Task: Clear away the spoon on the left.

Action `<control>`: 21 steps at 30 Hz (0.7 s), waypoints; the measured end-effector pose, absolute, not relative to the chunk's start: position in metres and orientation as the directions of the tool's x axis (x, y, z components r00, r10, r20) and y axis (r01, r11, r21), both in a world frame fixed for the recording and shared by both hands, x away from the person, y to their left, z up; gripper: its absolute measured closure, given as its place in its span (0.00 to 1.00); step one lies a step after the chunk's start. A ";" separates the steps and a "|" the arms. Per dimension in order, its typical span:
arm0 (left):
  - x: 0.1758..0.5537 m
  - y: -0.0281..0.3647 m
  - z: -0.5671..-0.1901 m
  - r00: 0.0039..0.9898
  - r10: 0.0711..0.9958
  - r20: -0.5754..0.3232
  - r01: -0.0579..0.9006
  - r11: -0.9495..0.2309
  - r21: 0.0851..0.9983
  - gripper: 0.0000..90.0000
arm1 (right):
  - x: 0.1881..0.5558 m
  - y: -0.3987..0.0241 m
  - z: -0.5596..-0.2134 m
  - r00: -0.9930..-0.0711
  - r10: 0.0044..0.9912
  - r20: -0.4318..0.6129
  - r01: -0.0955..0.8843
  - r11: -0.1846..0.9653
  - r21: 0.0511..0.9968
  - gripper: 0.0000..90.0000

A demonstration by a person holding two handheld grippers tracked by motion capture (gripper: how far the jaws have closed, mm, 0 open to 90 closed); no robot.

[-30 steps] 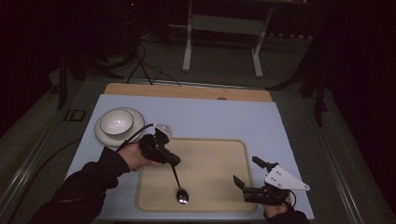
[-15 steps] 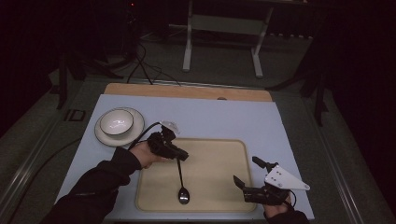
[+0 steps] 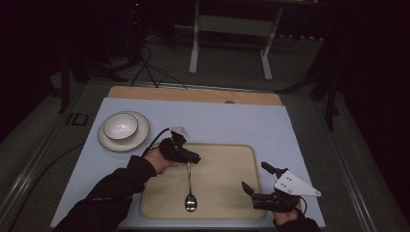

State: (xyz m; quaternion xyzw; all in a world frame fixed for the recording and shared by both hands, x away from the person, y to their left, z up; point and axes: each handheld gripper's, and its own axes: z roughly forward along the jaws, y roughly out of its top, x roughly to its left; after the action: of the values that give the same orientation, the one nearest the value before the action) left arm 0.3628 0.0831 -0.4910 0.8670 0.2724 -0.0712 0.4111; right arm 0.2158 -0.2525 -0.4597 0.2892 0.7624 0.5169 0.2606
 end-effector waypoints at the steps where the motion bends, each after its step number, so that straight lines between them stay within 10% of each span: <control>1: 0.363 0.083 -0.493 0.840 0.419 -0.345 0.532 -0.512 0.674 0.87 | 0.216 -0.252 -0.460 -0.697 0.711 -0.097 0.173 0.298 0.939 0.13; 21: 0.376 0.074 -0.534 0.770 0.546 -0.329 0.608 -0.475 0.636 0.79 | 0.216 -0.253 -0.460 -0.701 0.707 -0.093 0.173 0.295 0.940 0.13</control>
State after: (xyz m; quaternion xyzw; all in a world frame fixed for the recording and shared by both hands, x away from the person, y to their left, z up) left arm 0.3762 0.0740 -0.5338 0.8578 0.3364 -0.0401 0.3866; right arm 0.2157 -0.2527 -0.4595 0.2883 0.7625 0.5190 0.2572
